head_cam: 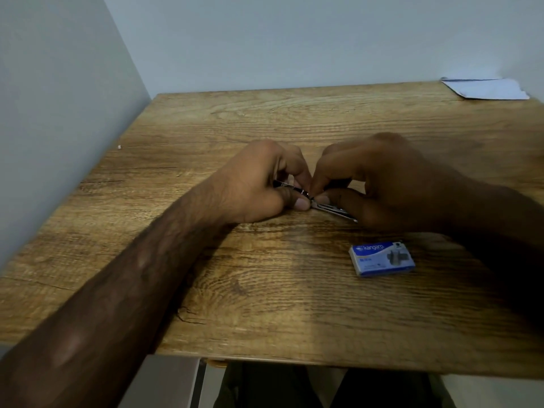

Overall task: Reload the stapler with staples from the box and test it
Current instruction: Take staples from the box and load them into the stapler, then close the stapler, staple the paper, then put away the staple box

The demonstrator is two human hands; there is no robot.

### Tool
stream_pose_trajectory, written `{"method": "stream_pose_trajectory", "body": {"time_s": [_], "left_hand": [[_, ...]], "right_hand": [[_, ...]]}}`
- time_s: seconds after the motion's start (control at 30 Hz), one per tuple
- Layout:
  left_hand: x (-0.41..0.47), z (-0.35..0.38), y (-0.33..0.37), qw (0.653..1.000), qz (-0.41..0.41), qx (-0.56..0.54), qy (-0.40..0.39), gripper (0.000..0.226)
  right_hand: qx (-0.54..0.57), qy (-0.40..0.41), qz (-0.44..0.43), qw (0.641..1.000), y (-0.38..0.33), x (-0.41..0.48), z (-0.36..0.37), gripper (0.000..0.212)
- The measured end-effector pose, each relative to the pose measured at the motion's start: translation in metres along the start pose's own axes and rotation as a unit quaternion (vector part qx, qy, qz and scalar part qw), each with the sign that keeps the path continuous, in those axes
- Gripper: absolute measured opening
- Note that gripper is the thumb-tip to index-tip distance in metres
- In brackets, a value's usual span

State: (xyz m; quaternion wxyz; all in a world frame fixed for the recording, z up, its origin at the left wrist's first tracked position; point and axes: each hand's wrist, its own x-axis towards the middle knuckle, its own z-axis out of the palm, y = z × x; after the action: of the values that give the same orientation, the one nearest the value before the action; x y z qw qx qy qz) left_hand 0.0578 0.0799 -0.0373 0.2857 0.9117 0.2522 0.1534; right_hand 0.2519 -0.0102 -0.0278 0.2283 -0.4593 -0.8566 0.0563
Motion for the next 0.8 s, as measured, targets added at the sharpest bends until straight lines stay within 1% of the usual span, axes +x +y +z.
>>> {"method": "stream_pose_trajectory", "body": {"time_s": [0.07, 0.13, 0.17, 0.23, 0.27, 0.33, 0.4, 0.47, 0.57, 0.63, 0.8], "left_hand": [[0.001, 0.000, -0.001, 1.000, 0.000, -0.002, 0.004, 0.032], [0.002, 0.000, -0.002, 1.000, 0.004, 0.000, 0.009, 0.036], [0.002, 0.001, -0.002, 1.000, 0.005, 0.002, 0.012, 0.032], [0.002, 0.003, -0.005, 1.000, 0.003, 0.006, 0.021, 0.016], [0.002, 0.003, -0.006, 1.000, 0.001, 0.013, 0.027, 0.015], [0.003, 0.003, -0.006, 0.999, -0.002, 0.026, 0.031, 0.025], [0.002, 0.001, -0.006, 0.999, -0.006, 0.030, 0.028, 0.030], [0.002, 0.000, -0.007, 0.999, -0.014, 0.023, 0.028, 0.030], [0.001, -0.002, -0.009, 0.999, -0.021, 0.015, 0.033, 0.030], [-0.001, -0.007, -0.013, 0.999, -0.030, 0.017, 0.026, 0.028], [-0.006, -0.019, -0.023, 0.999, -0.046, 0.011, 0.021, 0.014]], "right_hand": [[0.016, -0.001, 0.010, 1.000, 0.001, 0.000, -0.001, 0.005], [0.035, 0.008, 0.032, 0.999, 0.004, -0.001, -0.002, 0.007], [0.043, 0.015, 0.045, 0.998, 0.006, -0.001, -0.002, 0.008], [0.069, 0.030, 0.077, 0.994, 0.010, -0.002, -0.002, 0.009], [0.082, 0.037, 0.094, 0.992, 0.013, -0.003, -0.001, 0.010], [0.096, 0.050, 0.121, 0.987, 0.019, -0.004, -0.001, 0.013], [0.105, 0.056, 0.136, 0.983, 0.024, -0.004, -0.001, 0.016], [0.121, 0.043, 0.145, 0.981, 0.027, -0.005, -0.003, 0.022], [0.115, -0.002, 0.149, 0.982, 0.030, -0.010, -0.008, 0.046], [0.095, -0.017, 0.166, 0.981, 0.033, -0.013, -0.011, 0.057], [0.058, -0.034, 0.197, 0.978, 0.038, -0.013, -0.012, 0.058]]}}
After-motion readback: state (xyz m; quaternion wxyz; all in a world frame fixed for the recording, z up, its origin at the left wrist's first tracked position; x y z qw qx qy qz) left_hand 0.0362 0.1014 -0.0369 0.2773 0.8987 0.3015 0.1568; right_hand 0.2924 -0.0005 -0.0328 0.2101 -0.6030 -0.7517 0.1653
